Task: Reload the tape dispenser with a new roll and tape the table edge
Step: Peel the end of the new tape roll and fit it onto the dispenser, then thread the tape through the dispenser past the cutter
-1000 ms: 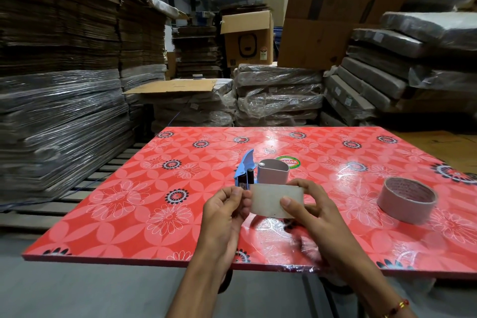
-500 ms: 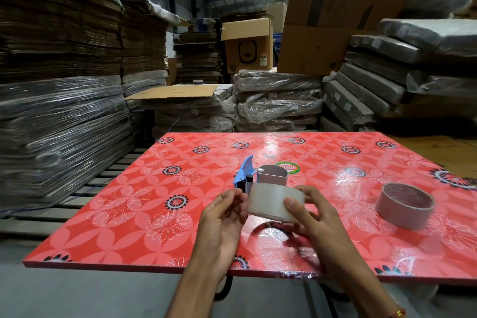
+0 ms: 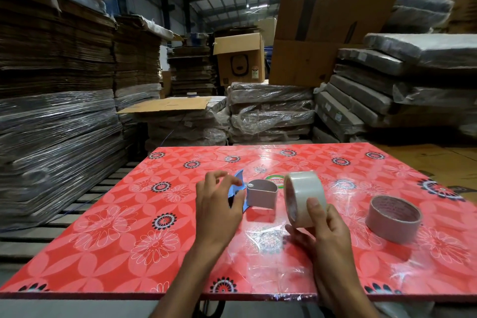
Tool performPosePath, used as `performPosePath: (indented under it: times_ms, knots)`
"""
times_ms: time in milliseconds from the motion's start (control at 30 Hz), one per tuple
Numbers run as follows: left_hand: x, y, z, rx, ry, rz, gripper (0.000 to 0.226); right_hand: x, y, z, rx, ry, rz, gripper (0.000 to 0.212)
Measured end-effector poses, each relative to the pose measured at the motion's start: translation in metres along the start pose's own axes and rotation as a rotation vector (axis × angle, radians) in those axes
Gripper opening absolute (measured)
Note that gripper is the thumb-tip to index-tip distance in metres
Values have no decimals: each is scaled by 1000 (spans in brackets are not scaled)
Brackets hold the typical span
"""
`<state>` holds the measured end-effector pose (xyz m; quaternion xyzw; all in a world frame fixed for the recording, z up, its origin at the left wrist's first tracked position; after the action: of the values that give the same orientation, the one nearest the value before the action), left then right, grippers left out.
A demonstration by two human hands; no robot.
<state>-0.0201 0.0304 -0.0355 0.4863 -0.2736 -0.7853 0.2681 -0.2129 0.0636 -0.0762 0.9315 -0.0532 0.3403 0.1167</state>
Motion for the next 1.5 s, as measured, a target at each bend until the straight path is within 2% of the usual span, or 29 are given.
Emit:
performPosePath:
  times_ms: [67,167,233,267,333,433,533,600,800,933,1000,1067,1167,1300,1500]
  knots:
    - [10,17,0,51,146,-191,25,-3,3,2,-5,-18,29,77]
    - [23,35,-3,36,240,-524,45,-2,3,3,-21,-34,38,45]
    - [31,40,-6,34,219,-637,49,-3,5,6,-21,-60,13,16]
    - [35,40,-8,39,199,-662,47,-3,6,7,-24,-71,-11,11]
    - [38,38,-10,24,147,-666,41,-4,7,9,-43,-99,-40,17]
    - [37,34,-8,3,112,-643,40,0,5,10,-84,-125,-56,12]
    - [30,24,-2,-4,120,-667,40,-1,5,11,-146,-182,-88,37]
    - [23,13,2,-34,124,-663,39,-1,6,12,-152,-191,-92,40]
    - [-7,-25,14,-18,106,-616,45,0,2,12,-133,-228,-127,39]
    - [-16,-34,13,17,77,-648,41,5,-5,4,-243,-367,-184,17]
    - [-19,-34,13,32,30,-640,42,8,-7,2,-318,-456,-219,16]
    - [-21,-34,11,35,-17,-620,47,10,-9,2,-369,-546,-267,14]
    - [-22,-37,7,-14,-137,-592,73,10,-8,5,-384,-657,-310,23]
    - [-22,-45,1,-111,-345,-523,94,13,-9,8,-446,-774,-328,14]
    - [-19,-51,-3,-137,-449,-508,90,13,-8,10,-503,-834,-317,17]
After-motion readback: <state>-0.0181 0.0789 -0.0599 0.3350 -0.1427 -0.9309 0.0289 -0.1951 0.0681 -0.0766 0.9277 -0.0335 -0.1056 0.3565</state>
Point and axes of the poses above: each hand's wrist, its own y-axis towards the middle knuckle, its own x-axis out of the palm, z = x × y, the point moved 2 cm from there along y, towards the middle knuckle, and after that the axes turned 15 degrees about y, right-handed, at the moved point
